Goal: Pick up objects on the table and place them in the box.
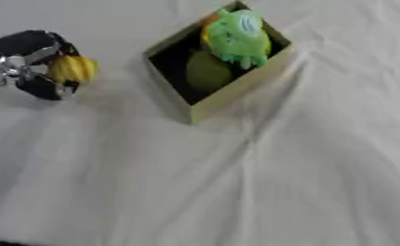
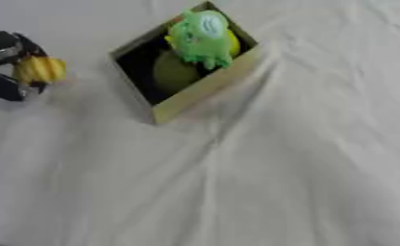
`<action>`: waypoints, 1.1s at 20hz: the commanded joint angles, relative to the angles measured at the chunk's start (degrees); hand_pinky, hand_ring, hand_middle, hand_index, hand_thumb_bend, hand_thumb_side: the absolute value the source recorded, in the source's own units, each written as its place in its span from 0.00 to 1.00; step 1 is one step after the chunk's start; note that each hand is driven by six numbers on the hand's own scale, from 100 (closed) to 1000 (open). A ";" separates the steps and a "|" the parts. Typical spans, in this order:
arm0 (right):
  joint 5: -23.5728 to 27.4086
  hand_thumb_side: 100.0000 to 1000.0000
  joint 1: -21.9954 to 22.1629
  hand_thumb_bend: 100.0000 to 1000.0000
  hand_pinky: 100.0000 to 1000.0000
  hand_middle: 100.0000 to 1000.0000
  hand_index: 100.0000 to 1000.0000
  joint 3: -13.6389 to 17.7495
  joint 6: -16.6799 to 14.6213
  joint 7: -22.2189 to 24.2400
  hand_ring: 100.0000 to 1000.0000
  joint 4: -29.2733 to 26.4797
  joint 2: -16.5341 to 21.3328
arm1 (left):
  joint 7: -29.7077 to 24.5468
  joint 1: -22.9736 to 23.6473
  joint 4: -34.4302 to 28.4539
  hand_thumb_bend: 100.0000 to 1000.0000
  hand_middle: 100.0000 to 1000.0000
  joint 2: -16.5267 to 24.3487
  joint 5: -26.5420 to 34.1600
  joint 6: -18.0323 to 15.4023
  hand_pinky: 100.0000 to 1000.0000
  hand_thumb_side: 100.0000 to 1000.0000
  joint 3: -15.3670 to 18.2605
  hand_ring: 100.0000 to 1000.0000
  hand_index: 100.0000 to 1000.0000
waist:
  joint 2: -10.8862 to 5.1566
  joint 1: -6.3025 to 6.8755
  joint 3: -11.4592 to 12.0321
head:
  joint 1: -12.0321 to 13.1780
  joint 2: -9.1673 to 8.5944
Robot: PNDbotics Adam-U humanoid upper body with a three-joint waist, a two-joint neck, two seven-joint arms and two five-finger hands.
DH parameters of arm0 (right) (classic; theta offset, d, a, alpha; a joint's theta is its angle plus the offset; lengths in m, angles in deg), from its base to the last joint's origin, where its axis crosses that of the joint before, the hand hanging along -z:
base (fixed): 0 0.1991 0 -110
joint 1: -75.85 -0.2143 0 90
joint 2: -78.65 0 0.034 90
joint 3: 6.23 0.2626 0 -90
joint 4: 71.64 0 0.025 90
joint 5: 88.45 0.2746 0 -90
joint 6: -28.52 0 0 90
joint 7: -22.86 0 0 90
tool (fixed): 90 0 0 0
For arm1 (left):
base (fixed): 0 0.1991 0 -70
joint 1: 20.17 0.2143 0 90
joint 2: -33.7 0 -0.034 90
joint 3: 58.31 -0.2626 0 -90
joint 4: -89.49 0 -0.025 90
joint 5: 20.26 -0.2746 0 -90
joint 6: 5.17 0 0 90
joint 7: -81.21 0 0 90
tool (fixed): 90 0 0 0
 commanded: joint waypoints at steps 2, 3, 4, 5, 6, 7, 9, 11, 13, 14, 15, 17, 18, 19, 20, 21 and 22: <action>0.03 0.46 -0.20 0.04 0.90 0.58 0.73 0.97 -0.18 -0.42 0.89 -0.90 1.24 | 0.90 -1.47 -4.92 0.00 0.54 2.47 -2.16 0.14 0.63 0.00 2.14 0.60 0.70 | -1.77 0.13 -0.02 | -0.46 -0.18; 0.02 0.46 -0.16 0.04 0.90 0.58 0.73 1.03 -0.22 -0.53 0.89 -0.90 1.31 | 1.21 -2.03 -6.37 0.00 0.54 2.18 -2.62 0.03 0.63 0.00 2.34 0.60 0.70 | -1.84 0.13 -0.01 | -0.65 -0.11; 0.02 0.45 -0.14 0.04 0.90 0.58 0.73 1.07 -0.27 -0.65 0.89 -0.90 1.38 | 1.41 -2.63 -7.71 0.00 0.54 1.73 -3.02 -0.09 0.63 0.00 2.42 0.59 0.70 | -1.92 0.12 0.00 | -0.85 -0.01; 0.05 0.45 -0.13 0.04 0.90 0.58 0.73 1.11 -0.33 -0.79 0.89 -0.90 1.45 | 1.54 -3.49 -9.03 0.00 0.54 0.98 -3.29 -0.31 0.63 0.00 2.34 0.59 0.70 | -2.02 0.11 0.05 | -1.10 0.09; 0.09 0.45 -0.18 0.04 0.89 0.58 0.73 1.12 -0.38 -0.91 0.89 -0.90 1.51 | 1.57 -4.50 -10.19 0.00 0.53 -0.03 -3.46 -0.60 0.62 0.00 2.09 0.59 0.70 | -2.13 0.10 0.06 | -1.31 0.18; 0.17 0.45 -0.25 0.04 0.89 0.58 0.73 1.09 -0.42 -1.00 0.89 -0.90 1.55 | 1.50 -5.58 -11.15 0.00 0.53 -1.21 -3.57 -0.85 0.62 0.00 1.74 0.58 0.70 | -2.23 0.09 0.09 | -1.51 0.24; 0.33 0.45 -0.44 0.05 0.89 0.58 0.73 0.92 -0.50 -1.03 0.89 -0.90 1.63 | 1.39 -7.77 -12.68 0.00 0.53 -4.15 -3.66 -1.29 0.61 0.00 1.12 0.57 0.70 | -2.43 0.04 0.08 | -1.82 0.29; 0.47 0.45 -0.59 0.05 0.89 0.58 0.73 0.73 -0.54 -0.92 0.89 -0.90 1.64 | 1.45 -9.65 -13.48 0.00 0.52 -7.36 -4.04 -1.50 0.61 0.00 0.81 0.57 0.70 | -2.58 -0.01 0.00 | -1.93 0.28; 0.67 0.45 -0.84 0.05 0.89 0.58 0.73 0.56 -0.52 -0.77 0.89 -0.90 1.55 | 1.70 -11.07 -13.20 0.00 0.51 -10.32 -4.25 -1.96 0.61 0.01 0.67 0.56 0.69 | -2.72 -0.03 -0.24 | -1.89 0.38; 0.78 0.45 -0.97 0.05 0.89 0.58 0.73 0.48 -0.52 -0.69 0.89 -0.90 1.53 | 1.91 -11.65 -12.53 0.00 0.51 -11.61 -4.25 -2.30 0.60 0.02 0.69 0.56 0.69 | -2.78 -0.02 -0.37 | -1.86 0.45; 0.88 0.44 -1.08 0.05 0.89 0.58 0.73 0.42 -0.54 -0.62 0.89 -0.90 1.52 | 2.10 -12.19 -11.60 0.00 0.51 -12.75 -4.28 -2.67 0.60 0.02 0.71 0.56 0.69 | -2.83 0.00 -0.48 | -1.81 0.47; 1.03 0.45 -1.23 0.05 0.89 0.58 0.73 0.35 -0.54 -0.52 0.89 -0.90 1.51 | 2.49 -13.21 -9.79 0.00 0.51 -14.68 -5.00 -3.49 0.60 0.01 0.62 0.56 0.69 | -2.87 0.05 -0.68 | -1.74 0.41; 1.08 0.45 -1.29 0.05 0.89 0.58 0.73 0.33 -0.51 -0.49 0.89 -0.90 1.50 | 2.66 -13.64 -8.91 0.00 0.51 -15.57 -5.63 -3.90 0.60 0.01 0.56 0.56 0.69 | -2.89 0.07 -0.73 | -1.71 0.39; 1.14 0.44 -1.38 0.05 0.89 0.58 0.73 0.29 -0.47 -0.45 0.89 -0.90 1.46 | 2.79 -14.04 -8.04 0.00 0.51 -16.68 -6.39 -4.28 0.60 0.01 0.43 0.56 0.69 | -2.91 0.08 -0.79 | -1.61 0.38; 1.21 0.44 -1.46 0.05 0.89 0.58 0.73 0.26 -0.44 -0.41 0.89 -0.90 1.43 | 2.93 -14.34 -7.22 0.00 0.51 -17.61 -7.20 -4.64 0.60 0.01 0.32 0.56 0.69 | -2.92 0.08 -0.82 | -1.51 0.36; 1.27 0.44 -1.56 0.05 0.89 0.58 0.73 0.22 -0.43 -0.37 0.89 -0.90 1.41 | 2.93 -14.51 -6.39 0.00 0.51 -18.74 -8.13 -4.92 0.60 0.01 0.17 0.56 0.69 | -2.93 0.08 -0.84 | -1.35 0.32; 1.32 0.45 -1.62 0.05 0.89 0.58 0.73 0.19 -0.41 -0.33 0.89 -0.90 1.39 | 2.89 -14.55 -5.56 0.00 0.51 -19.87 -9.13 -5.12 0.60 0.01 0.08 0.55 0.69 | -2.93 0.07 -0.84 | -1.16 0.27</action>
